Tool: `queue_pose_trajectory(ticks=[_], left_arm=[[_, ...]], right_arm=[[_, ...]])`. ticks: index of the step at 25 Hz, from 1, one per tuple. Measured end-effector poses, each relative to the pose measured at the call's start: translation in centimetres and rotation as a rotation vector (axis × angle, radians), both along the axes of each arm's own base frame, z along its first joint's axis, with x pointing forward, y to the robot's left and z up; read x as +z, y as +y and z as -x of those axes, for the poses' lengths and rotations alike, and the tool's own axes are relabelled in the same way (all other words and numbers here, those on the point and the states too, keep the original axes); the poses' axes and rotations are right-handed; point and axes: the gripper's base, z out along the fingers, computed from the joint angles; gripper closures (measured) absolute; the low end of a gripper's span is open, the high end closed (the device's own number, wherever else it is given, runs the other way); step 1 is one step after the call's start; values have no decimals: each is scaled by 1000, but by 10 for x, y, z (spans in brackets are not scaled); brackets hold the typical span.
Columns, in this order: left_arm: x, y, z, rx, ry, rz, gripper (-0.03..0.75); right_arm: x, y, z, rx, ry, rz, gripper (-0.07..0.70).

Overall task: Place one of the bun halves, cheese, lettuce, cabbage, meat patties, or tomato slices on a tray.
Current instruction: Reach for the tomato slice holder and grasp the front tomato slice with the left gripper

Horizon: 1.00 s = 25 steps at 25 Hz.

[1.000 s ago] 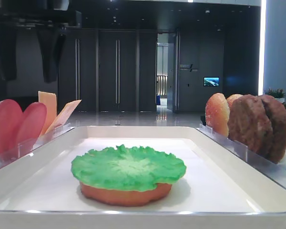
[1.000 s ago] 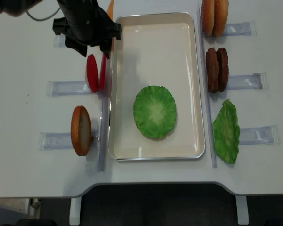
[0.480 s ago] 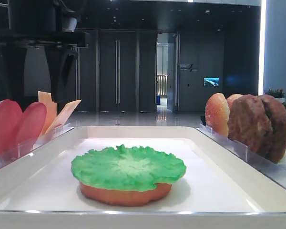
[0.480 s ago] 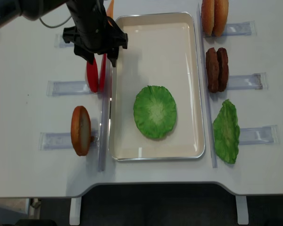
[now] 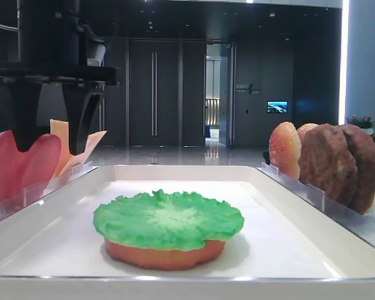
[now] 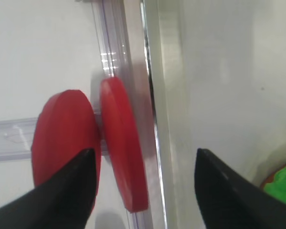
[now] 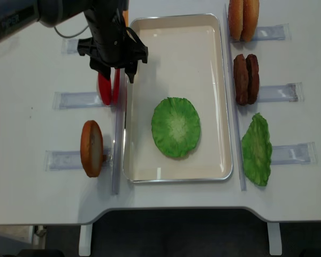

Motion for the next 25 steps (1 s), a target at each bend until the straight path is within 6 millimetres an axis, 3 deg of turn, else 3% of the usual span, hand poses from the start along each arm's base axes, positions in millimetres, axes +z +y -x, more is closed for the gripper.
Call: queue_pose_trajectory(ticks=[7, 16, 25], left_arm=[[-4, 0, -2, -7, -3, -9, 254], [-4, 0, -3, -12, -11, -18, 491], [-3, 3, -1, -24, 11, -56, 659]], right_arm=[[0, 0, 0, 0, 0, 0, 143], [0, 0, 0, 1, 0, -1, 143], [0, 0, 0, 1, 0, -1, 143]])
